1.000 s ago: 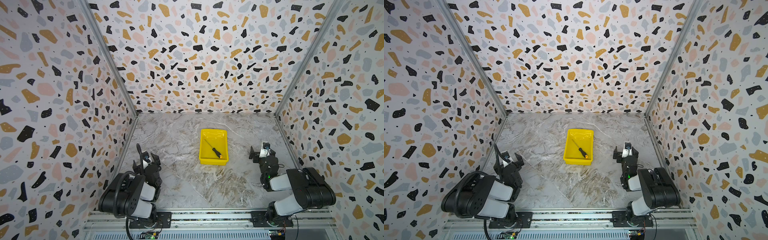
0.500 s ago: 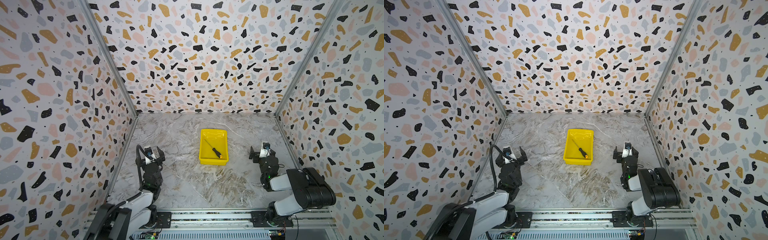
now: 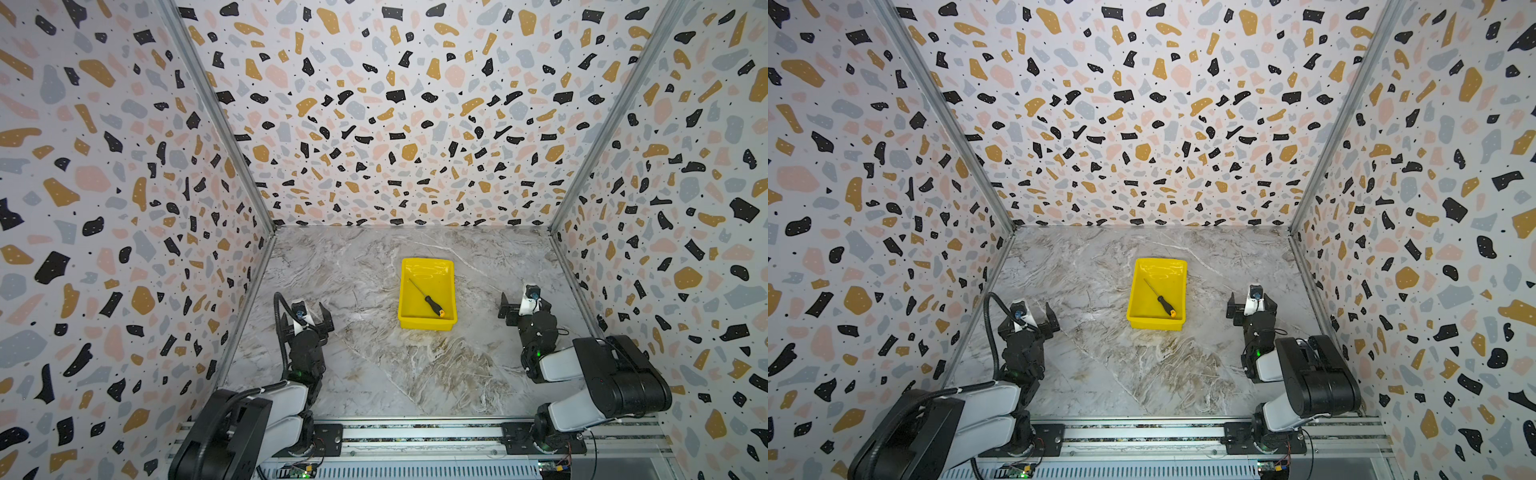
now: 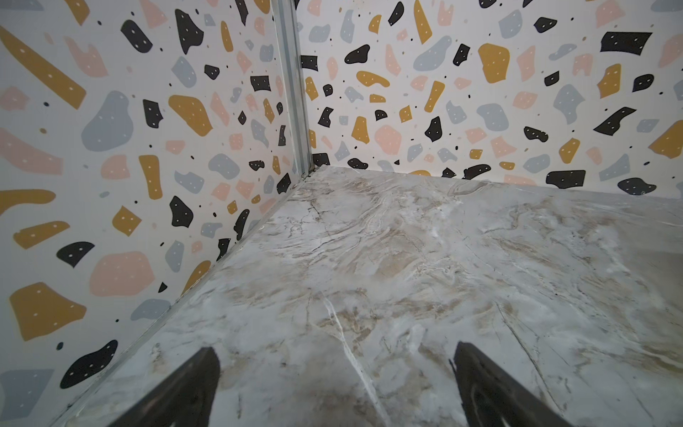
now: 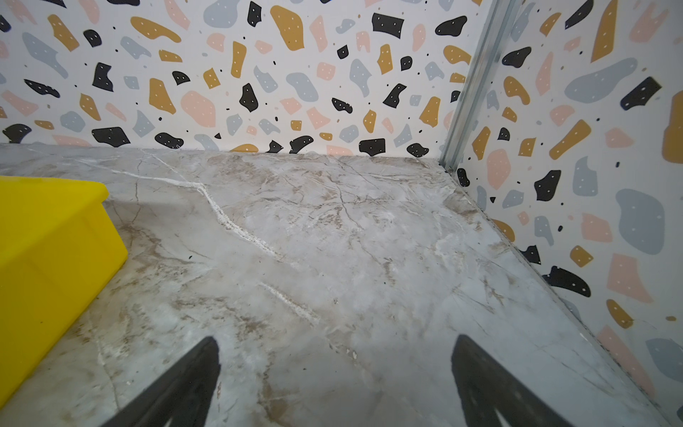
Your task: Put the screwdriver in the bin
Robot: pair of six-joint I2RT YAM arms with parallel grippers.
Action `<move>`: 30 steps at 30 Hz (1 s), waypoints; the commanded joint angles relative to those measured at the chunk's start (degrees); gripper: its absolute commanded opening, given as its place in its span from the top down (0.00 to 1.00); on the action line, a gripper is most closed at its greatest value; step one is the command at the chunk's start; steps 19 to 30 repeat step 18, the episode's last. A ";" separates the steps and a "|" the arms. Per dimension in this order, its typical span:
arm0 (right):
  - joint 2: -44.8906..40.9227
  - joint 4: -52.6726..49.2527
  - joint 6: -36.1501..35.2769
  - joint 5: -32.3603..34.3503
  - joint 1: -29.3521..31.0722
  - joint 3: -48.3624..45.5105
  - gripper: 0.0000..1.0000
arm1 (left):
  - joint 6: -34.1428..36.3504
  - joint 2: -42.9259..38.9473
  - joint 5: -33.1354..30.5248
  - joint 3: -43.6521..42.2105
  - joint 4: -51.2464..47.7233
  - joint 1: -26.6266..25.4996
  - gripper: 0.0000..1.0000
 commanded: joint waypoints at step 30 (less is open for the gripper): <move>-0.72 0.47 -0.35 -0.22 -0.22 0.64 0.01 | 0.08 6.71 1.96 3.93 5.62 0.47 0.00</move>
